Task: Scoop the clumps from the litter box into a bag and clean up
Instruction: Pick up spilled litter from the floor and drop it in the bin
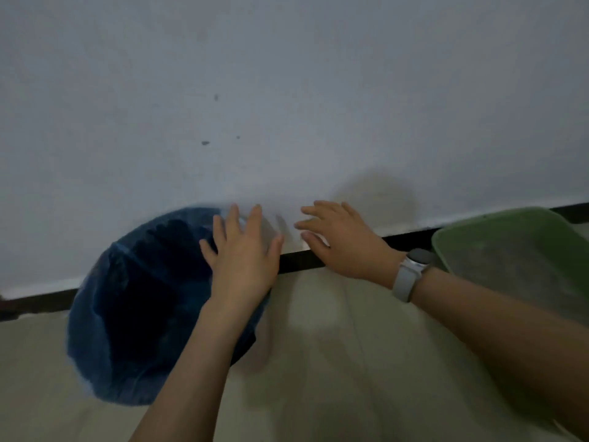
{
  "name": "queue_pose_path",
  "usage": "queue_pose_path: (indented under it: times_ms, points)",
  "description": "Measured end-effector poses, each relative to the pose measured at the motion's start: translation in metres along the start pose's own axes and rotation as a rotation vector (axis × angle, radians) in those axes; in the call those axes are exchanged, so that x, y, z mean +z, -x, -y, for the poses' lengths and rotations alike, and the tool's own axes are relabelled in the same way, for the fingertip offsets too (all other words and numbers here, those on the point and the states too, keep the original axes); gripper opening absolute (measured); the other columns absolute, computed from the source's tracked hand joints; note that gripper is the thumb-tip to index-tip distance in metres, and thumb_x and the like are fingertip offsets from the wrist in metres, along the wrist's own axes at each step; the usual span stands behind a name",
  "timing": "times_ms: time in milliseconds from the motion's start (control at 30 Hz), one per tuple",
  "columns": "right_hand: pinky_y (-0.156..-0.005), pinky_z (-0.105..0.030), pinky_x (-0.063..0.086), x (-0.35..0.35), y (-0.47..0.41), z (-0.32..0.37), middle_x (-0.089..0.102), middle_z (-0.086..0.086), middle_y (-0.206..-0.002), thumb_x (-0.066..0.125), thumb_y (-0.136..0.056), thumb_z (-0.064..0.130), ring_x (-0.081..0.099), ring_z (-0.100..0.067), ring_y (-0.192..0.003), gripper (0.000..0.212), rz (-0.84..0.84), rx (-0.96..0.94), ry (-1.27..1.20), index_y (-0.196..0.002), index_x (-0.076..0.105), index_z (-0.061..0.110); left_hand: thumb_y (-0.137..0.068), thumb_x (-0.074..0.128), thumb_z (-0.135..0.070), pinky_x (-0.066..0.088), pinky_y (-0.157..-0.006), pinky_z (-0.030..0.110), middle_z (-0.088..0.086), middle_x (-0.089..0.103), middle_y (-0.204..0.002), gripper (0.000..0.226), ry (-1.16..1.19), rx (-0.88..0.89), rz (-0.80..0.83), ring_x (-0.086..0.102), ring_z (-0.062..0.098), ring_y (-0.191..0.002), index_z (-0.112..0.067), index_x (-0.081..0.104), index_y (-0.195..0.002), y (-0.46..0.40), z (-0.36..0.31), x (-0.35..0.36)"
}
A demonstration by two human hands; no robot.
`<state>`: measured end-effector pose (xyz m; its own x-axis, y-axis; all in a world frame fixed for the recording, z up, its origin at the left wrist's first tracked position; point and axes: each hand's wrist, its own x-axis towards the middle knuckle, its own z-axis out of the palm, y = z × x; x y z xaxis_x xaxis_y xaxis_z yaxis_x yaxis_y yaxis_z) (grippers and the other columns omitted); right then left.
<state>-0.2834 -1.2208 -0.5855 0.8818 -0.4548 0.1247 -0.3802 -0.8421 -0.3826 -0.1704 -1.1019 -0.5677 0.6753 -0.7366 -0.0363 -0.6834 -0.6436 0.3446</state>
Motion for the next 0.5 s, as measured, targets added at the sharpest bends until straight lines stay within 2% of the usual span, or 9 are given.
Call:
queue_pose_path:
  times_ms: [67,167,333,400,500]
  points:
    - [-0.109,-0.046,0.025,-0.023,0.027,-0.035,0.051,-0.006,-0.134,0.037,-0.094,0.03,0.037,-0.025,-0.131,0.038,-0.167,0.121,0.025,-0.121,0.06,0.016,-0.095,0.042,-0.039,0.013,-0.114,0.049,0.01,0.017,-0.153,0.057,0.062,0.213,-0.05,0.014,0.027,-0.141,-0.023,0.022,-0.146,-0.01,-0.044,0.015]
    - [-0.105,-0.046,0.031,-0.056,0.087,-0.085,0.059,-0.006,-0.123,0.037,-0.09,0.028,0.046,-0.027,-0.123,0.039,-0.247,0.364,0.148,-0.114,0.064,0.015,-0.094,0.044,-0.035,0.022,-0.11,0.044,0.007,0.031,-0.148,0.053,0.133,0.481,-0.014,0.028,0.025,-0.135,-0.021,0.031,-0.143,-0.012,-0.114,0.046]
    - [-0.098,-0.037,0.035,-0.084,0.231,-0.127,0.055,-0.006,-0.124,0.035,-0.095,0.027,0.047,-0.027,-0.116,0.035,-0.025,0.814,0.296,-0.122,0.056,0.021,-0.091,0.047,-0.037,0.034,-0.097,0.04,0.008,0.047,-0.133,0.045,0.144,0.793,0.237,0.043,0.03,-0.121,-0.017,0.048,-0.131,0.026,-0.222,0.109]
    - [-0.095,-0.037,0.038,-0.09,0.289,-0.128,0.054,-0.008,-0.124,0.034,-0.096,0.025,0.048,-0.028,-0.115,0.035,0.067,0.974,0.281,-0.125,0.054,0.02,-0.09,0.043,-0.041,0.036,-0.096,0.04,0.008,0.05,-0.13,0.047,0.096,0.953,0.314,0.046,0.03,-0.119,-0.017,0.05,-0.129,0.056,-0.256,0.13]
    - [-0.096,-0.04,0.041,-0.096,0.362,-0.121,0.052,-0.009,-0.127,0.034,-0.096,0.022,0.048,-0.028,-0.117,0.036,0.123,1.152,0.262,-0.127,0.052,0.019,-0.093,0.044,-0.036,0.033,-0.098,0.04,0.006,0.05,-0.13,0.041,0.07,1.207,0.39,0.044,0.026,-0.121,-0.018,0.05,-0.129,0.112,-0.293,0.149]
